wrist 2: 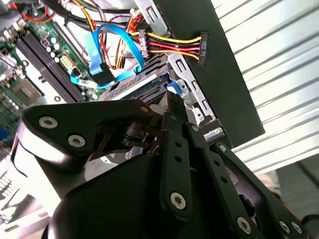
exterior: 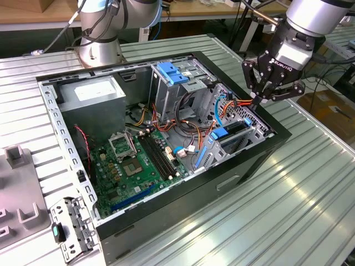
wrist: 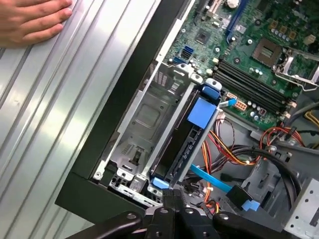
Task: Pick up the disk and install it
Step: 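Insert the first disk wire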
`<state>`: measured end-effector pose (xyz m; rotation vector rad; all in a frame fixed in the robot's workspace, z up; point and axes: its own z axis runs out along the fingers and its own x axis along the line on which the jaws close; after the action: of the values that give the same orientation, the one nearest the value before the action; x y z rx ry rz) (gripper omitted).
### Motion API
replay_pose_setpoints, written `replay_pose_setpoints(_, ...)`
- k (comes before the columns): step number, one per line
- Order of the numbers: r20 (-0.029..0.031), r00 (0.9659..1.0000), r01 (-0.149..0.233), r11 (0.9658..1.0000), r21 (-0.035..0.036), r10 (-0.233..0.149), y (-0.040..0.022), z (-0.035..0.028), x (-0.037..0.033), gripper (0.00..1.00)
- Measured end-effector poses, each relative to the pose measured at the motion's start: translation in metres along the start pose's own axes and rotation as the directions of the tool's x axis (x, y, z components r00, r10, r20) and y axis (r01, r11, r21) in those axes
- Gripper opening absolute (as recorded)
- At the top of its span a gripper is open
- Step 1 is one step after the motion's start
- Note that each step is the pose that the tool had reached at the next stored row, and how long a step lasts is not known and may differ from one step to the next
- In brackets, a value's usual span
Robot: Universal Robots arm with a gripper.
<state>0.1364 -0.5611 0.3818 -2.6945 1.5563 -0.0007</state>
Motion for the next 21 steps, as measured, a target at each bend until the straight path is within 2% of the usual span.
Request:
replay_pose_setpoints(4,0.0017,0.9979,0.065,0.9979,-0.0009,-0.065,-0.0008,0.0001,0.0003,0.11)
replay_pose_setpoints(11,-0.0013,0.9966,0.082,0.9966,-0.0036,-0.082,-0.0099,0.0007,-0.0016,0.11)
replay_pose_setpoints(15,-0.0077,0.9962,0.086,0.9962,-0.0082,-0.086,-0.0177,0.0024,-0.0015,0.11)
replay_pose_setpoints(16,-0.0123,0.996,0.088,0.996,-0.0115,-0.088,-0.0231,0.0044,0.0,0.17)
replay_pose_setpoints(18,-0.0127,0.9956,0.092,0.9957,-0.0119,-0.092,-0.0272,0.005,0.0006,0.17)
replay_pose_setpoints(19,-0.0127,0.9953,0.096,0.9953,-0.012,-0.096,-0.0285,0.005,0.0005,0.24)
replay_pose_setpoints(21,-0.0123,0.9937,0.111,0.9938,-0.0122,-0.111,-0.03,0.0051,0.0007,0.24)
